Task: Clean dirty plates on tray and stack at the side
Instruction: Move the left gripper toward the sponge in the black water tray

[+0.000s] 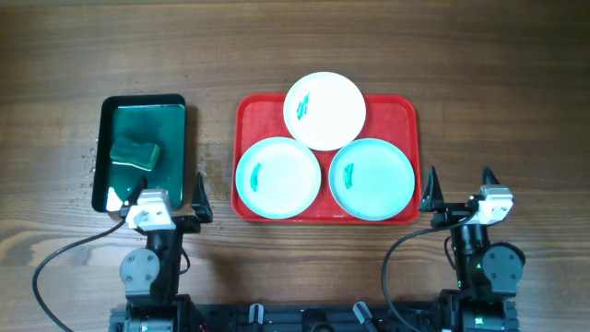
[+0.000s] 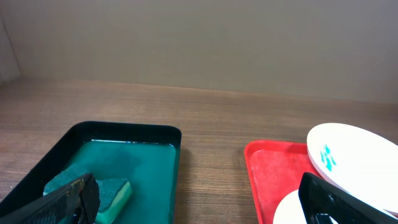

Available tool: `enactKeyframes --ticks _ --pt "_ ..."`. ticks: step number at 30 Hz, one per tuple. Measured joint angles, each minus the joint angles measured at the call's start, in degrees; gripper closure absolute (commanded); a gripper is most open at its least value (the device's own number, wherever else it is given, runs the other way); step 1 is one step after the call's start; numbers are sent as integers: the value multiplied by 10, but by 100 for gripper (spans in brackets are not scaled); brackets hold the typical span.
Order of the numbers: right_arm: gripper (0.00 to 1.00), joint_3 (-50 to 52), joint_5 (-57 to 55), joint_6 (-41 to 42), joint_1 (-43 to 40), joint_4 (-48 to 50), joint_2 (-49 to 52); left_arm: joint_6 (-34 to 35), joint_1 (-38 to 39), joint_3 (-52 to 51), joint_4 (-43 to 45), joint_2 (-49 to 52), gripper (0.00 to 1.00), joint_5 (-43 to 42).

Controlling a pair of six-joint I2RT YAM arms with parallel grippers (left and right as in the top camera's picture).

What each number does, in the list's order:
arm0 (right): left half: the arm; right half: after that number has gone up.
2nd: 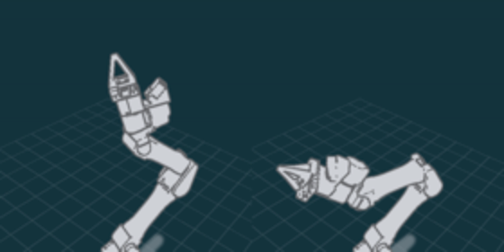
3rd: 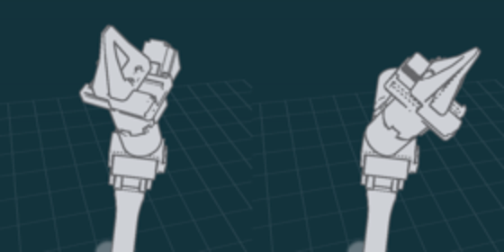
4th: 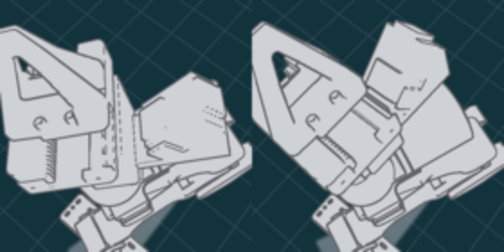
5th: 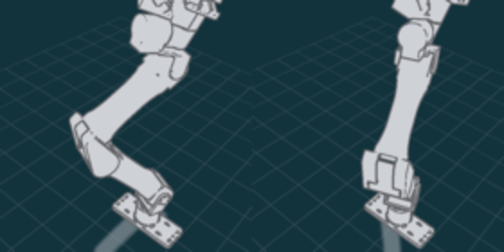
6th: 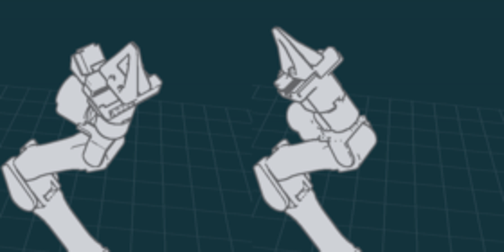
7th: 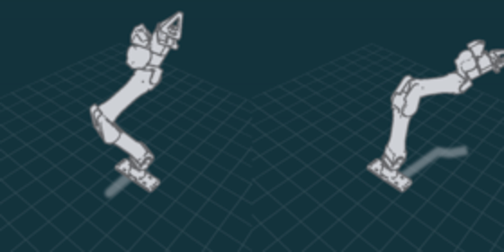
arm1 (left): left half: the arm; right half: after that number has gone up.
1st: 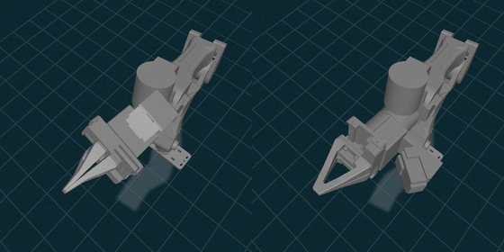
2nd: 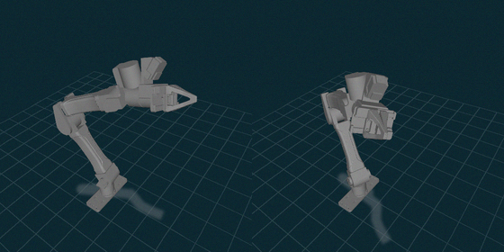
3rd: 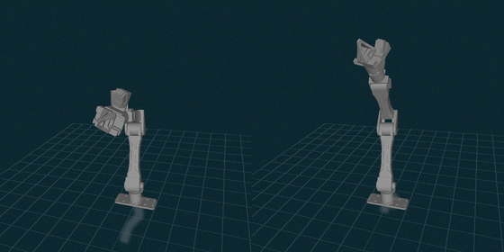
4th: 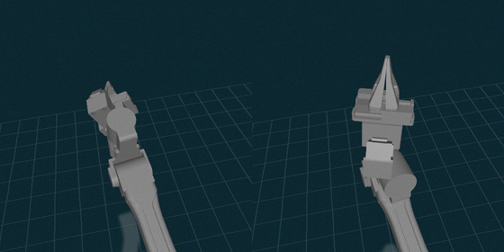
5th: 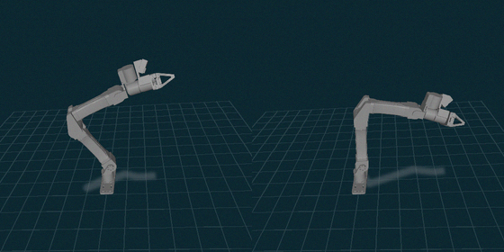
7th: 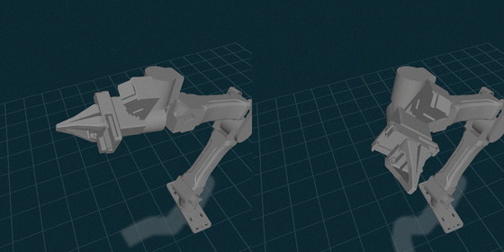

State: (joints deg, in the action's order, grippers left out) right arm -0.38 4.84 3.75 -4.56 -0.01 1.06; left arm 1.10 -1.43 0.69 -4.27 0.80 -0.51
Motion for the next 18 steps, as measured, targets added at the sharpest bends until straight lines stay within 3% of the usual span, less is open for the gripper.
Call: enactKeyframes --ticks 4,8,10,13,16,18 --pt "0 0 0 0 0 0 0 1 0 -1 7 0 0 -11" --pt "0 0 0 0 0 0 1 58 0 -3 83 0 0 -186" --pt "0 0 0 0 0 0 1 89 0 -3 146 0 0 -303" --pt "0 0 0 0 0 0 2 109 0 -4 253 -1 0 -407" --pt "0 0 0 0 0 0 2 119 0 -3 386 -1 0 -447" --pt "0 0 0 0 0 0 2 120 0 -3 423 -2 0 -439"
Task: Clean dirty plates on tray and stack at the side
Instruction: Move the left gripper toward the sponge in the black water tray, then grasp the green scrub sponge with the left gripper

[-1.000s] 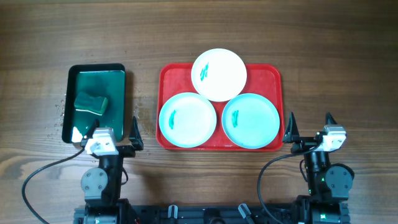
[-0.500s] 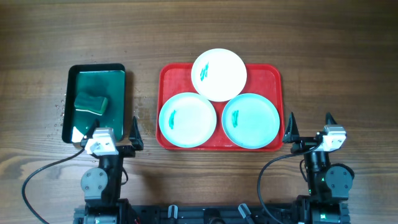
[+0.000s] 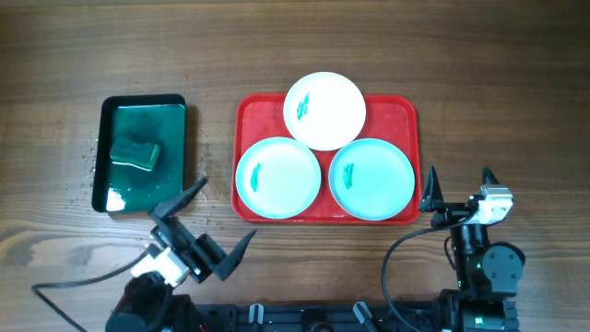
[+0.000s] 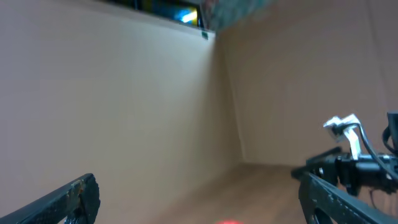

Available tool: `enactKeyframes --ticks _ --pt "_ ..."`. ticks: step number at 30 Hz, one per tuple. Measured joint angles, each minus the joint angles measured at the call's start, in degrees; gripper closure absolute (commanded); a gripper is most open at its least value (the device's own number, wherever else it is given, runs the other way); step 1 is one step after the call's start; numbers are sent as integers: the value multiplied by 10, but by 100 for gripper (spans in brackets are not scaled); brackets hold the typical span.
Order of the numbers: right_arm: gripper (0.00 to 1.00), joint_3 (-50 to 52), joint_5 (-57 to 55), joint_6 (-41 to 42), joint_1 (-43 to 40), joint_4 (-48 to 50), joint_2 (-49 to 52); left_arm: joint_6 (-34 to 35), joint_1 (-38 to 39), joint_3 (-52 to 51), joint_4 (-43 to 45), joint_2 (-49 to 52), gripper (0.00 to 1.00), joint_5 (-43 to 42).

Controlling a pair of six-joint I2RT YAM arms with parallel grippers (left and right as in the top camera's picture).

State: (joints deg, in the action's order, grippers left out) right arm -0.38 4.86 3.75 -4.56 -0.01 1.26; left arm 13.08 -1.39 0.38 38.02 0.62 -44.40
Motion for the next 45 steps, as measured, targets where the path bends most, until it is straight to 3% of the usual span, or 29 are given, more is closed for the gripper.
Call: enactKeyframes --ticks 4,7,12,15,20,24,28,33,40,45 --pt "0 0 0 0 0 0 0 -21 0 5 -7 6 0 64" --pt "0 0 0 0 0 0 0 -61 0 61 -102 52 0 103" --pt "0 0 0 0 0 0 1 -96 2 318 -475 258 0 233" --pt "0 0 0 0 0 0 2 -101 2 475 -650 409 0 294" --pt "0 0 0 0 0 0 2 -97 2 561 -699 548 0 296" --pt "0 0 0 0 0 0 2 -35 -13 619 -763 632 0 358" --pt "0 0 0 0 0 0 2 20 -55 748 -853 752 0 400" --pt "0 0 0 0 0 0 2 57 -62 768 -882 820 0 376" --pt "0 0 0 0 0 0 2 280 -139 768 -892 872 0 458" --pt "0 0 0 0 0 0 2 343 -161 768 -899 923 0 476"
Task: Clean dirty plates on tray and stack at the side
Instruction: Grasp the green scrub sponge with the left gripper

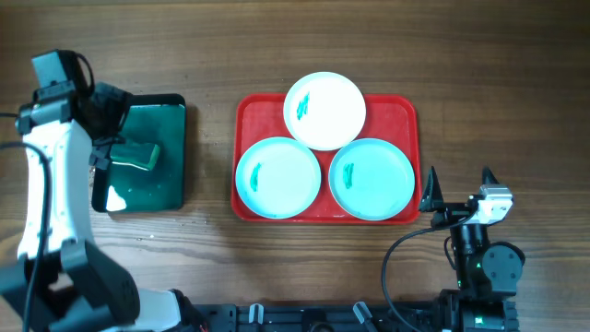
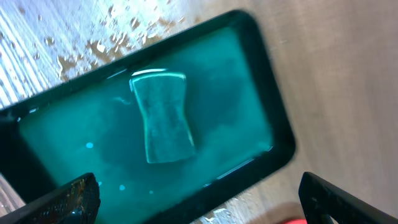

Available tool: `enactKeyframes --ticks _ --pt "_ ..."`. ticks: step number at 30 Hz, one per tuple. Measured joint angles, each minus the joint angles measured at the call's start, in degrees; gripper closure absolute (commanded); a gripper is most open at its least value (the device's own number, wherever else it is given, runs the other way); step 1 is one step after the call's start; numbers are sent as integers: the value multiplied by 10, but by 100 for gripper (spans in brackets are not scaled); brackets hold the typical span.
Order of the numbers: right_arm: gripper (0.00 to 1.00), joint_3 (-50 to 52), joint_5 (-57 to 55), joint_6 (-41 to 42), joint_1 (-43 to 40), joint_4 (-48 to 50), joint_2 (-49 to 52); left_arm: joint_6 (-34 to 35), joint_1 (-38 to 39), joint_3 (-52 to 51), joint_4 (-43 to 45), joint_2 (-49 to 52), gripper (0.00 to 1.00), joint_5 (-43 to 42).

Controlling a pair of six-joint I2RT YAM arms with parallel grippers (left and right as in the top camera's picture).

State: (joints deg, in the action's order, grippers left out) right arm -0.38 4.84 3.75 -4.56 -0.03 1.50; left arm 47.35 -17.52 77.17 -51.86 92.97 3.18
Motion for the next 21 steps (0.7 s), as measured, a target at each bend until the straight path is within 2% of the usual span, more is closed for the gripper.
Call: enactKeyframes --ticks 6,10,19,20,21 --pt "0 0 0 0 0 0 0 15 2 0 6 110 1 0" --pt "0 0 0 0 0 0 0 18 2 0 11 156 14 0" --pt "0 0 0 0 0 0 0 21 2 0 15 196 15 0" --pt "0 0 0 0 0 0 0 21 3 0 19 204 17 0" --pt "0 0 0 0 0 0 0 21 3 0 24 212 25 -2"
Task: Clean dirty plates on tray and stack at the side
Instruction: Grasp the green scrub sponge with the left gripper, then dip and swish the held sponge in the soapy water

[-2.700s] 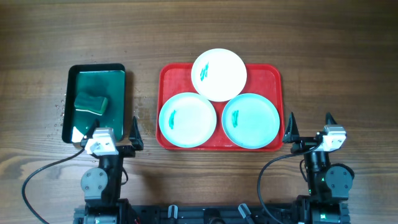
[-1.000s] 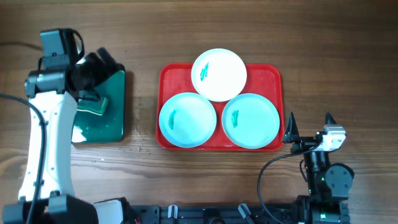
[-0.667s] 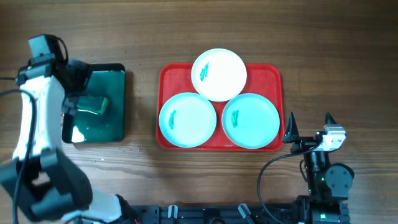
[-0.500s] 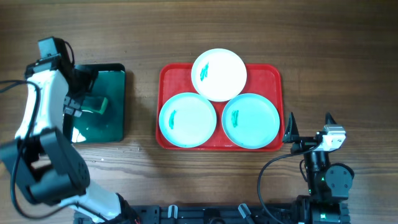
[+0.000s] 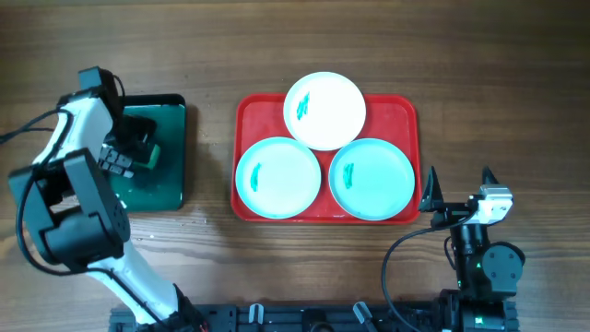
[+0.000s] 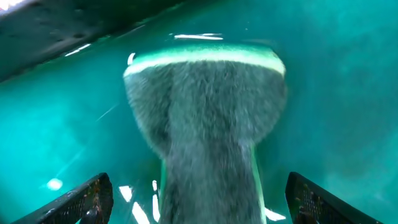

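Three plates with green smears lie on the red tray (image 5: 406, 106): a white plate (image 5: 324, 111) at the back, and two pale blue plates, one front left (image 5: 278, 177) and one front right (image 5: 371, 178). A green sponge (image 6: 205, 112) sits in the water-filled basin (image 5: 171, 180) on the left. My left gripper (image 6: 202, 202) is low over the sponge and open, one finger on each side, not pressing it. In the overhead view the left gripper (image 5: 132, 152) covers most of the sponge. My right gripper (image 5: 458, 195) rests open at the front right, beside the tray.
Water drops speckle the wood left of the basin (image 5: 88, 161). The left arm's cable and body run along the table's left side (image 5: 74, 212). Bare wood lies between the basin and the red tray and right of the tray.
My left gripper was well above the basin with the whole sponge in its view. It is now down in the basin, open jaws either side of the sponge. The right arm and plates are unchanged.
My left gripper first rested open at the table's front, beside the basin. Then the arm was raised and turned, its camera facing the wall. Later it was over the basin looking down at the sponge, and now it straddles the sponge. The plates and right arm stayed put.
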Available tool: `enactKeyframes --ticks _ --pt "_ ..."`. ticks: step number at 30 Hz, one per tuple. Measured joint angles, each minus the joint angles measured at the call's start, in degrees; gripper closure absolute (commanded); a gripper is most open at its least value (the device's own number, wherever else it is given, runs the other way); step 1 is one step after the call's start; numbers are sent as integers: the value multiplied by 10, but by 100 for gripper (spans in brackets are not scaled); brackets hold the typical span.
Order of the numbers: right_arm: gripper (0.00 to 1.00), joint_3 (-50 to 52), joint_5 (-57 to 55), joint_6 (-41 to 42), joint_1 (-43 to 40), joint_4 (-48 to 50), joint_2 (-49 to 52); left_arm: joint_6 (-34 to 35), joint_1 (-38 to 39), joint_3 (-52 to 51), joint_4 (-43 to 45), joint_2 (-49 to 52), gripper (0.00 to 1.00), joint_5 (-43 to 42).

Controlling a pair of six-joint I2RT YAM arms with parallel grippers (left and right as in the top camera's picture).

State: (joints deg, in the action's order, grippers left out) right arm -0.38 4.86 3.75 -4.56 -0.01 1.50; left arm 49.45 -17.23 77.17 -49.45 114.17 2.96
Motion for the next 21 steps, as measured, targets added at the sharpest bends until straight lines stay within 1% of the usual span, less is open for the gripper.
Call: enactKeyframes --ticks 1,2,3,4,6,8,9,13,14,15,16,17,21 --pt "0 0 0 0 0 0 0 0 0 0 2 6 33 -2" --pt "0 0 0 0 0 0 0 3 0 0 2 12 50 -6" --pt "0 0 0 0 0 0 0 3 0 0 3 18 62 -11" --pt "0 0 0 0 0 0 0 5 0 0 3 18 66 -13" --pt "0 0 0 0 0 0 0 7 0 0 1 18 76 -15" --pt "0 0 0 0 0 0 0 4 0 0 -5 18 94 -18" --pt "0 0 0 0 0 0 0 7 0 0 -7 18 96 -20" --pt "0 0 0 0 0 0 0 6 1 0 -8 18 96 -23" --pt "0 0 0 0 0 0 0 6 1 0 -7 18 89 -23" --pt "0 0 0 0 0 0 0 6 1 0 -6 18 67 -24" --pt "0 0 0 0 0 0 0 8 1 0 -4 18 3 -24" --pt "0 0 0 0 0 0 0 7 1 0 -2 18 0 -24" --pt "0 0 0 0 0 0 0 7 5 1 33 17 0 -8"
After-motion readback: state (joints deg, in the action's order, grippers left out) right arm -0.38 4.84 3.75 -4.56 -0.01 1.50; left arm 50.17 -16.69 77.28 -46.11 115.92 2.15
